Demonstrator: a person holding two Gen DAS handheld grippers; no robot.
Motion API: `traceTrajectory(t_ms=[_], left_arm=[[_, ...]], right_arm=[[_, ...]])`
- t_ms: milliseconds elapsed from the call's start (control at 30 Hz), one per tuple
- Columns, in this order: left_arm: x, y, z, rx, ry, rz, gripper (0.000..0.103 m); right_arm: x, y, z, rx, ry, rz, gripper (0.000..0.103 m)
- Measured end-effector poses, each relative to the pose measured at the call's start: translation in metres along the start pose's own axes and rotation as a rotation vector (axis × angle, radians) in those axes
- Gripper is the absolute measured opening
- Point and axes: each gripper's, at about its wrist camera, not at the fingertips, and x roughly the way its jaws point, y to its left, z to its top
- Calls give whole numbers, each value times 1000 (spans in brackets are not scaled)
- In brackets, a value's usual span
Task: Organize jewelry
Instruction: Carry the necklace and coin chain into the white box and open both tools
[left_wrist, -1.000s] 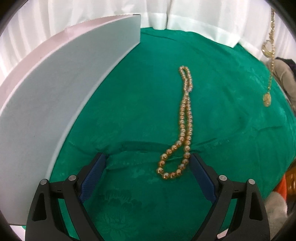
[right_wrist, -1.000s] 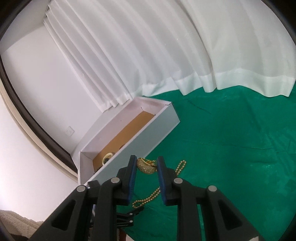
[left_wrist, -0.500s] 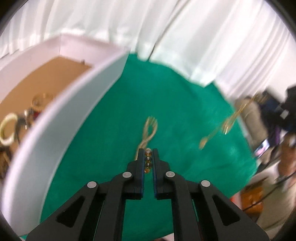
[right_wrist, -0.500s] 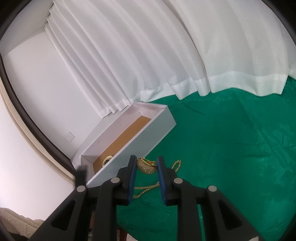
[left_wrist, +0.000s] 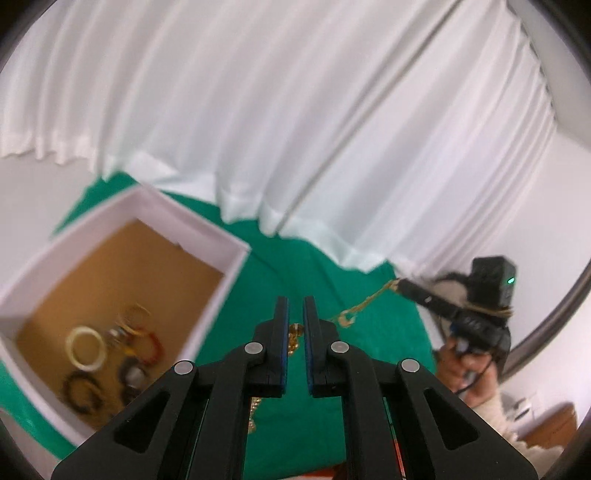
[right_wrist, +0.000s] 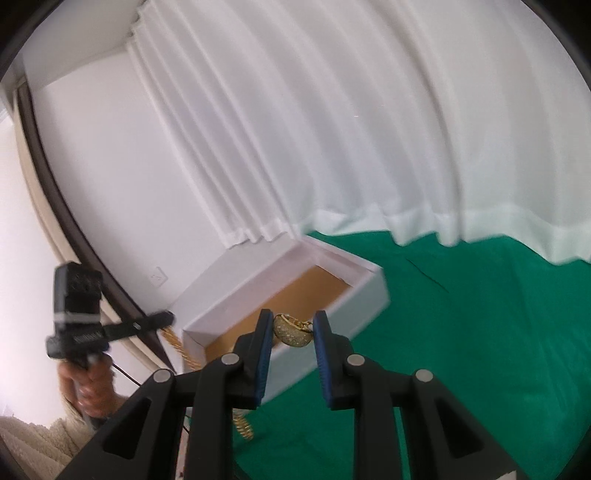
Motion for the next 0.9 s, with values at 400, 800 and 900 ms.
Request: traceTrajectory(t_ms=[400,800,900], left_arm=[[7,98,27,-63,-42,240,5],[90,186,-36,-60,65,599,83],[84,168,-45,35,32,719,101]], right_arm=[[159,46,42,-19,122,107,22],[320,36,-41,-93,445,-154,58],[314,41,-41,-121,435,-177,59]])
